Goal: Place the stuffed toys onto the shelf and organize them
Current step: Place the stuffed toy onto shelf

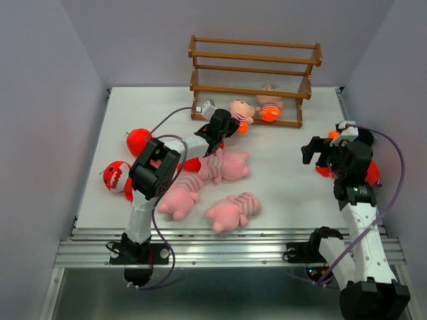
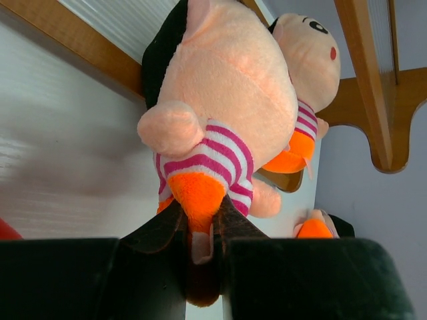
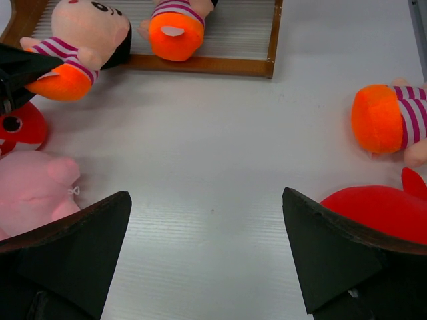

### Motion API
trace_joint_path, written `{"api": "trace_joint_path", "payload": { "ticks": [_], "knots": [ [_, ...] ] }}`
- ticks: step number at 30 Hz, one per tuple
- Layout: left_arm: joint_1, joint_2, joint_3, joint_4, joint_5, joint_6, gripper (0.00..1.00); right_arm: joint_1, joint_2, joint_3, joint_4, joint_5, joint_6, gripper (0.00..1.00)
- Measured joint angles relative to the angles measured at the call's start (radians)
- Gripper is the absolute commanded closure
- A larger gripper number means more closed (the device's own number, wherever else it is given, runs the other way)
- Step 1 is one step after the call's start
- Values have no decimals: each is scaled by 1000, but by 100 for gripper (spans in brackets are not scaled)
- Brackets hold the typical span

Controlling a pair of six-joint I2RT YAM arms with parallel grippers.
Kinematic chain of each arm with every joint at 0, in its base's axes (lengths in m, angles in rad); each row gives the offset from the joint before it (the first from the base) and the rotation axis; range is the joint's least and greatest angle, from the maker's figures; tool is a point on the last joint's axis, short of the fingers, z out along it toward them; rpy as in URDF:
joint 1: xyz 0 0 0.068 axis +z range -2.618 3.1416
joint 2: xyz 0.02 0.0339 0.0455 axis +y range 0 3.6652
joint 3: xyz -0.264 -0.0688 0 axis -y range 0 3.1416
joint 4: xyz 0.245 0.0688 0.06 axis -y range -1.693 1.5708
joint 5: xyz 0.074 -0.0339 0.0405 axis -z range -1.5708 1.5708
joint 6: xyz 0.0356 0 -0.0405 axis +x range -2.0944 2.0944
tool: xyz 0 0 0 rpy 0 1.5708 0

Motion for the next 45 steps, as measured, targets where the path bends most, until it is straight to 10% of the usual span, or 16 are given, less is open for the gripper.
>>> {"api": "trace_joint_path", "payload": {
  "ticks": [35, 45],
  "knots": [
    [52, 295, 332, 72, -24, -103, 100, -7, 26, -4, 5, 0, 0, 0],
    [63, 340, 366, 83, 20, -125, 61, -7, 34, -4, 5, 1, -2, 0]
  ]
}}
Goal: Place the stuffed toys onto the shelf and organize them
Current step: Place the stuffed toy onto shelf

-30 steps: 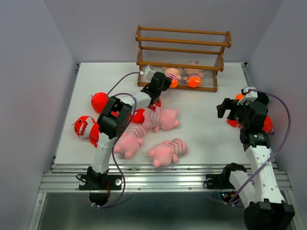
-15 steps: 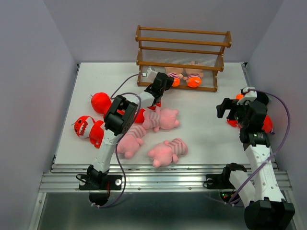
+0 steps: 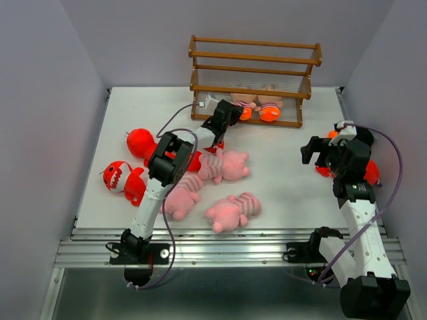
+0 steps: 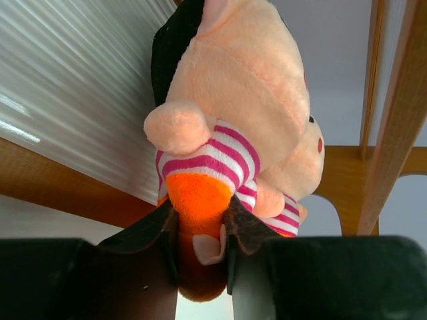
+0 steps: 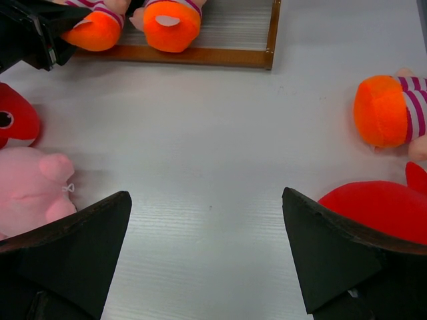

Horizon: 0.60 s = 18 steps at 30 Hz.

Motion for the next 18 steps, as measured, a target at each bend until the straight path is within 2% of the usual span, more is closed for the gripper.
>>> {"api": "trace_joint_path", "payload": {
  "ticks": [2, 6, 16, 18],
  "knots": [
    [6, 0, 0, 2, 16, -7, 56, 0, 0, 0, 0, 0, -1, 0],
    [13, 0, -3, 9, 52, -22, 32, 0, 0, 0, 0, 0, -1, 0],
    [25, -8, -106, 121, 122, -36, 26, -8, 0, 0, 2, 2, -1, 0],
    [26, -19, -126, 134, 129, -36, 13, -8, 0, 0, 3, 2, -1, 0]
  ]
}}
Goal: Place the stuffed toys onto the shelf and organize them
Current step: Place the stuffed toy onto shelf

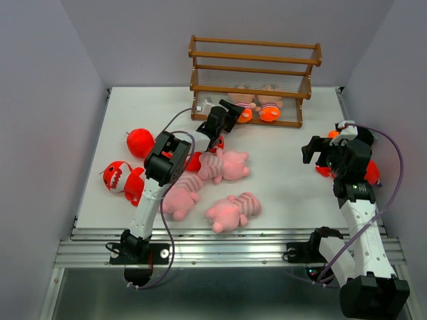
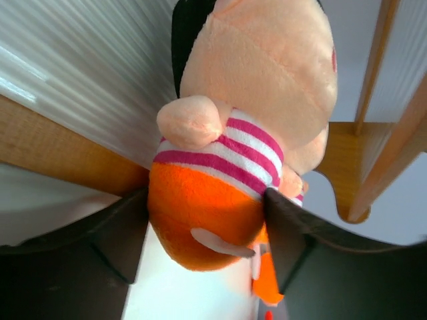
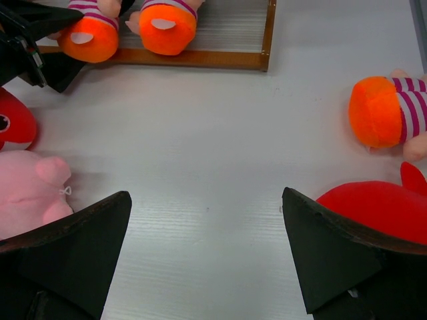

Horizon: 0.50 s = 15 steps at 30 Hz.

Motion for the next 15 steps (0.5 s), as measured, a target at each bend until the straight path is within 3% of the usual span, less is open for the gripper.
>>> {"api": "trace_joint_path", "payload": {
  "ticks": [11, 12, 15],
  "knots": [
    [5, -65, -86, 32, 28, 18, 8, -8, 0, 0, 3, 2, 0, 0],
    [6, -70, -93, 34, 32, 21, 1, -8, 0, 0, 3, 2, 0, 0],
    [6, -87, -117, 48, 42, 27, 1, -8, 0, 0, 4, 2, 0, 0]
  ]
}}
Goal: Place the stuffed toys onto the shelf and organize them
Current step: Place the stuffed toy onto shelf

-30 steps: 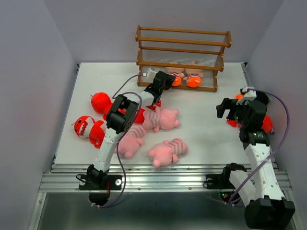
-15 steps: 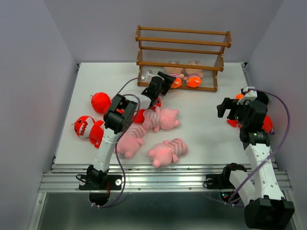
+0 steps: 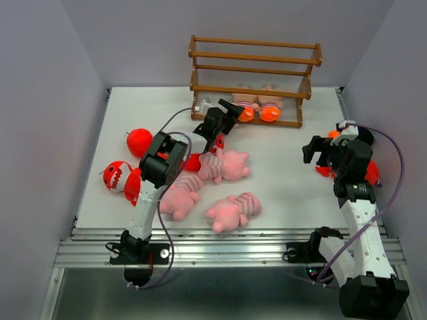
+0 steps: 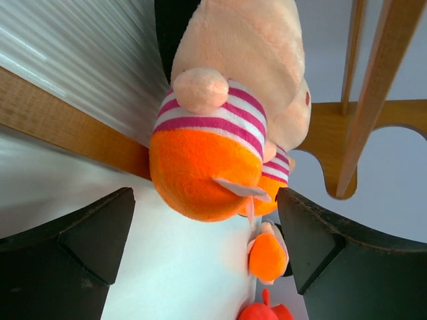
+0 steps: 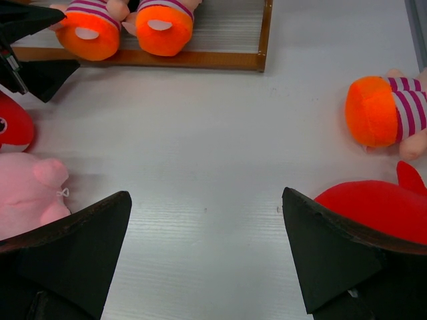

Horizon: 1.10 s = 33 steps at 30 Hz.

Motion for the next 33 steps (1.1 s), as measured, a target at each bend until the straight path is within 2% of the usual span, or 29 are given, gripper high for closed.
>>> {"api": "trace_joint_path", "payload": {
  "ticks": [12, 20, 29, 33],
  "knots": [
    [9, -84, -122, 116, 82, 29, 1, -5, 0, 0, 0, -5, -8, 0],
    [30, -262, -332, 153, 122, 103, 1, -11, 0, -2, -1, -66, -47, 0],
    [46, -515, -385, 34, 127, 349, 6, -11, -18, -2, -37, -314, -195, 0],
    [46, -649, -386, -73, 134, 519, 7, -11, -11, -3, -72, -455, -276, 0]
  ]
}}
